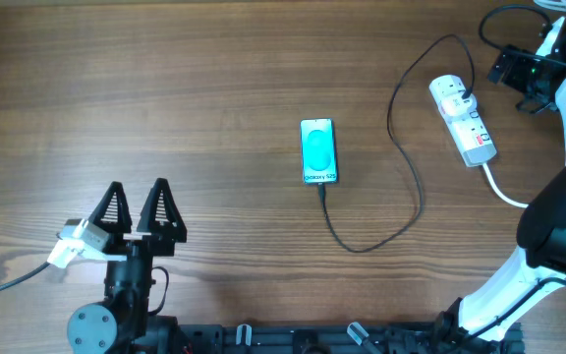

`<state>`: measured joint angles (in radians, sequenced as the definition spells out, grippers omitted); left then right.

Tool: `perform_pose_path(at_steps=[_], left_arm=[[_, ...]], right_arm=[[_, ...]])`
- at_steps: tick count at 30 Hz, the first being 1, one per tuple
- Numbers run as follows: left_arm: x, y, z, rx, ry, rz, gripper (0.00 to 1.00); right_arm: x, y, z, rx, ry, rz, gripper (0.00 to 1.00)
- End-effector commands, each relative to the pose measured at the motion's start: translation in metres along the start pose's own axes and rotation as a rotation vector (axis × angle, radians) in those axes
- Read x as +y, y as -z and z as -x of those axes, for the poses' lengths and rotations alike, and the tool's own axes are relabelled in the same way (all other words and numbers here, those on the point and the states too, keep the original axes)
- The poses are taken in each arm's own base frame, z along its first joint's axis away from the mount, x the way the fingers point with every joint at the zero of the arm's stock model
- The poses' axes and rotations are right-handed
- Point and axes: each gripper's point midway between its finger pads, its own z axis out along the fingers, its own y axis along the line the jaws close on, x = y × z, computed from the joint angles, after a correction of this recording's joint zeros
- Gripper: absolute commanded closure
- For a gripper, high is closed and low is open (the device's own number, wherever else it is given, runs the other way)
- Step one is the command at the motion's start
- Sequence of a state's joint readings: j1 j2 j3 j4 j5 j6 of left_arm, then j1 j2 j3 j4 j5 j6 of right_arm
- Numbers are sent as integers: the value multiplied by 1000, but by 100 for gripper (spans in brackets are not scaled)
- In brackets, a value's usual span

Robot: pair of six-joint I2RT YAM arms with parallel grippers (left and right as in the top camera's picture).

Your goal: Plug charger to phone and switch on socket

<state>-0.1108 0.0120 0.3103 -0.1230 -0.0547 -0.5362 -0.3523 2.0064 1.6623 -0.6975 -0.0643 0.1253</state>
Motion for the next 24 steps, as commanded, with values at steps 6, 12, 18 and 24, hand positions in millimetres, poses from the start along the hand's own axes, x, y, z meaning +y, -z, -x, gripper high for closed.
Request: perform_pose_path(at_steps=[6,12,18,24], left_arm=[[-1,-9,-12,-97,7,-121,0],[0,-10,-25,-81,4,-155,0],[7,-12,-43,-34,2,-154,0],[16,-14,-62,20,-25,-136,0]], right_arm=[[7,7,7,-24,26,19,0],[7,7,7,-24,25,19,0],[7,7,7,-24,26,19,0],[7,7,7,-24,26,19,0]])
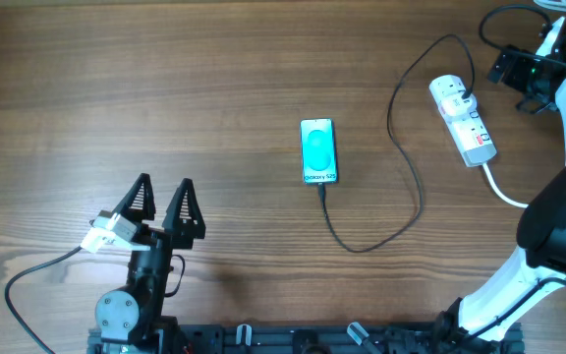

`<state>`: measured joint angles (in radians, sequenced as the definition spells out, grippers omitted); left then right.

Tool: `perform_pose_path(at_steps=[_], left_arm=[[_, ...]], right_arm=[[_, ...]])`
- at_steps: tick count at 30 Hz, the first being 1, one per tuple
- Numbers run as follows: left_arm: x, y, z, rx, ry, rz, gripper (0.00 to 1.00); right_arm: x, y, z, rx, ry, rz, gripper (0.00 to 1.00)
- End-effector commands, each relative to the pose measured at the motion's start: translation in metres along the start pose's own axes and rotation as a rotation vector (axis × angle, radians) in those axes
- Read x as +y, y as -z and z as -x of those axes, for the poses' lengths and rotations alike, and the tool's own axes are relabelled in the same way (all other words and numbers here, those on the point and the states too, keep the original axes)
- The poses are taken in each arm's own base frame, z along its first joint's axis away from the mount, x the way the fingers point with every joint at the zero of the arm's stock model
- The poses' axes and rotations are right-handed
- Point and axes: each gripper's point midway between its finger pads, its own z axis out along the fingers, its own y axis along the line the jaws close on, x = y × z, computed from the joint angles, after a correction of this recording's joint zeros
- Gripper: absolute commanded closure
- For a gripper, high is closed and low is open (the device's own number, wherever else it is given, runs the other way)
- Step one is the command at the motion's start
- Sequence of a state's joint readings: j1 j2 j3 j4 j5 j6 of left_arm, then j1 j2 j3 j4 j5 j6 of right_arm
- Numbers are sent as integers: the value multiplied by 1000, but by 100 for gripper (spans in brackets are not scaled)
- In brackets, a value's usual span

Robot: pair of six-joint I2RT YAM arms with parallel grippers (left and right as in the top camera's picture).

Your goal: Plug charger to phone and switch on socket

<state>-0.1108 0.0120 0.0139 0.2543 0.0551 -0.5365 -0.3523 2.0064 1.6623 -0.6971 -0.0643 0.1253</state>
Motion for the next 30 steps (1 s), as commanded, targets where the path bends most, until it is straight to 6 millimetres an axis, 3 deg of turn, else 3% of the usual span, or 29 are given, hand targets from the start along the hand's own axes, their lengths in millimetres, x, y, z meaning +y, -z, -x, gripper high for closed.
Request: perform_pose_path(at_steps=[1,6,8,30], left_arm=[[7,1,-14,53,-42,20,0],[52,14,-65,270,-76,201,0],[54,14,-62,262,-148,207,0],[54,14,-62,263,-147,207,0]], right_arm=[[7,7,7,-24,26,19,0],[7,7,7,-24,26,19,0],[7,7,7,-23,26,19,0],[9,6,5,-17,30,19,0]])
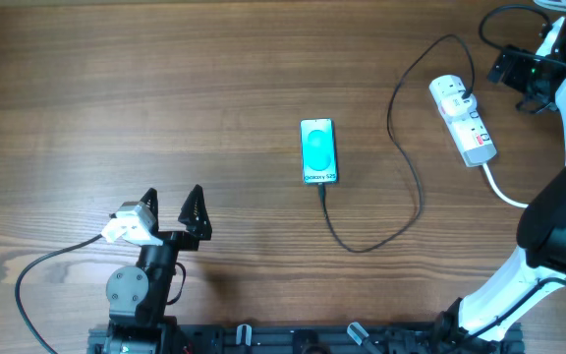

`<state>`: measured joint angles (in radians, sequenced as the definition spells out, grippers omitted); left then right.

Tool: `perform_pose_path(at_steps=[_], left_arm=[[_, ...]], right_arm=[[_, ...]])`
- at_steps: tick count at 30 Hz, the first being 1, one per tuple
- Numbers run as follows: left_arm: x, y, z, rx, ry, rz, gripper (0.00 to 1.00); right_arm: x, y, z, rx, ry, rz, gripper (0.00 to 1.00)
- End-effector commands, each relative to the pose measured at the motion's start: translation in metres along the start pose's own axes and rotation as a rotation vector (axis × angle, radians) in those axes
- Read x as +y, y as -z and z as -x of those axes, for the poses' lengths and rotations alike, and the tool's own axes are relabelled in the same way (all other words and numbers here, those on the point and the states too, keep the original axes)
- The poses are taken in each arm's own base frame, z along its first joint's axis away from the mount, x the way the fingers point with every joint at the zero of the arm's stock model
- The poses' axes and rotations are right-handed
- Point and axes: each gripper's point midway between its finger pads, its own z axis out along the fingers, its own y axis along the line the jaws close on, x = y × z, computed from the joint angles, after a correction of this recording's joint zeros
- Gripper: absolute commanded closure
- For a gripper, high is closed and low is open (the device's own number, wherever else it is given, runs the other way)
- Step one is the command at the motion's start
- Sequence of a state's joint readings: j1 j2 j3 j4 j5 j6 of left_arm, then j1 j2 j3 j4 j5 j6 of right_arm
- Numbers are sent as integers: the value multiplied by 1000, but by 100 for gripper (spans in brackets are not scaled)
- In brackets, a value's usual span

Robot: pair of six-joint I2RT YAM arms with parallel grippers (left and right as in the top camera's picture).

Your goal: Plug charger to phone and switch on socket

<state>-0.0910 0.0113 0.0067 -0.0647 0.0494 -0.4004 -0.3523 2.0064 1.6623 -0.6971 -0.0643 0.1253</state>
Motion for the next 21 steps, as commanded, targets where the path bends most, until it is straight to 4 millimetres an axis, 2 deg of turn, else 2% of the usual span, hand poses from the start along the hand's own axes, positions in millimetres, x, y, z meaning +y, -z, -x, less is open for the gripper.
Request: perform_pose_path(at_steps=[1,4,5,6,7,9,12,14,15,17,19,21], left_arm=[[5,0,0,-4,-24,23,0],[5,0,0,-4,-24,23,0],[5,0,0,-4,-24,23,0],[5,0,0,-4,-24,23,0],[5,0,0,-4,-24,23,0],[5,0,0,-4,-24,23,0],[5,0,0,-4,-24,23,0],[5,0,0,-4,-24,23,0],[5,0,0,-4,-24,23,0],[5,0,0,-4,-24,23,0],[5,0,0,-4,-24,23,0],[5,0,0,-4,-24,23,0]], right_arm=[[13,12,8,-31,35,25,0],[35,51,20,-108,72,55,0],[51,75,25,-158,97,78,0],[60,89,27,-185,112,92,0],[76,112,26,-223,138,118,0],[94,142,19,-269,173,152,0],[104,165,7,-354,229,136,0],[103,163,-10,-366,303,118,0],[99,155,-27,-334,320,118,0],[90,124,-68,-227,317,118,0],[98,95,-102,-157,329,210,0],[116,78,-122,-164,356,339,0]])
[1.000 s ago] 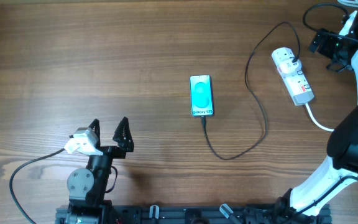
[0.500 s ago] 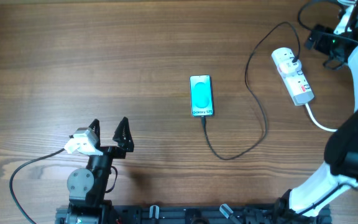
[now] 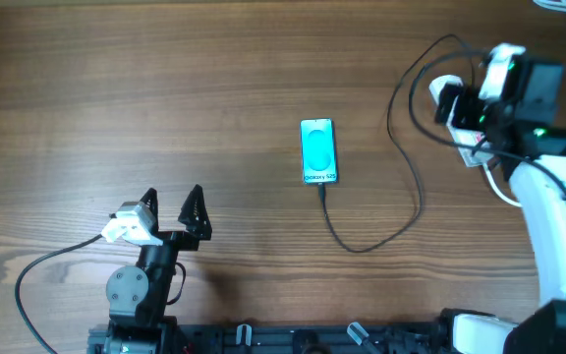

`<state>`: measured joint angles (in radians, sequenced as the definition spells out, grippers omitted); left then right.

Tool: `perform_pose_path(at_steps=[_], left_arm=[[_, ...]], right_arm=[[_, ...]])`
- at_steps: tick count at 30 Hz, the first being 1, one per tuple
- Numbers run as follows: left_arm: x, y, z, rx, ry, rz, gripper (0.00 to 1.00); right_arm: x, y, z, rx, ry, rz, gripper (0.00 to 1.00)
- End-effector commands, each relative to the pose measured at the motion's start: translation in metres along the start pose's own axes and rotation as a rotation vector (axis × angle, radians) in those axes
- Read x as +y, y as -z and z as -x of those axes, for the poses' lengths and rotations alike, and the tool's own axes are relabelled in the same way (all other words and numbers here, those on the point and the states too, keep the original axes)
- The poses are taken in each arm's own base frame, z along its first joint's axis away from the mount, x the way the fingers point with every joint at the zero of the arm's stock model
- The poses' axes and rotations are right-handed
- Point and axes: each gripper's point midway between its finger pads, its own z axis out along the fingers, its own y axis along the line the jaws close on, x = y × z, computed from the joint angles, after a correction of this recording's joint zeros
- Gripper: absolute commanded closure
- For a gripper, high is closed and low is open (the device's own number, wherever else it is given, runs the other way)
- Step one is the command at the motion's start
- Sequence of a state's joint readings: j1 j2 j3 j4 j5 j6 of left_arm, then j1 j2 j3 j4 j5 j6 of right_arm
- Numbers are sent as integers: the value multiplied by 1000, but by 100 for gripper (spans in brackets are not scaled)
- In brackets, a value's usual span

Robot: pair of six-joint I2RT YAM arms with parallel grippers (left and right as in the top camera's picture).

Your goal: Plug charger to phone and switch on socket

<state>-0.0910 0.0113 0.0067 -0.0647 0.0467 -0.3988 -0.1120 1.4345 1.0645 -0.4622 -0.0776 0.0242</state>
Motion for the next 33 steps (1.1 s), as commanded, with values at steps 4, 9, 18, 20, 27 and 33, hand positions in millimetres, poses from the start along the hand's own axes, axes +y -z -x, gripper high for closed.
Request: perform_pose_path(at_steps=[4,9,18,20,27,33], left_arm=[[4,0,0,-2,-23,21,0],[4,0,0,-2,-23,21,0],[4,0,0,-2,-23,21,0],[4,0,0,-2,-23,21,0],[4,0,0,-2,-23,21,0],[4,0,0,-2,-23,21,0]], right_arm=[[37,-29,-73,-52,38,238,0],[38,-14,-98,-276,71,245,0],[28,6,-169,-332,-3,202,0],[27,11,-169,-339,7,189,0],[4,36,-159,-428,-15,49,0],[5,69,-133,-603,0,46,0]])
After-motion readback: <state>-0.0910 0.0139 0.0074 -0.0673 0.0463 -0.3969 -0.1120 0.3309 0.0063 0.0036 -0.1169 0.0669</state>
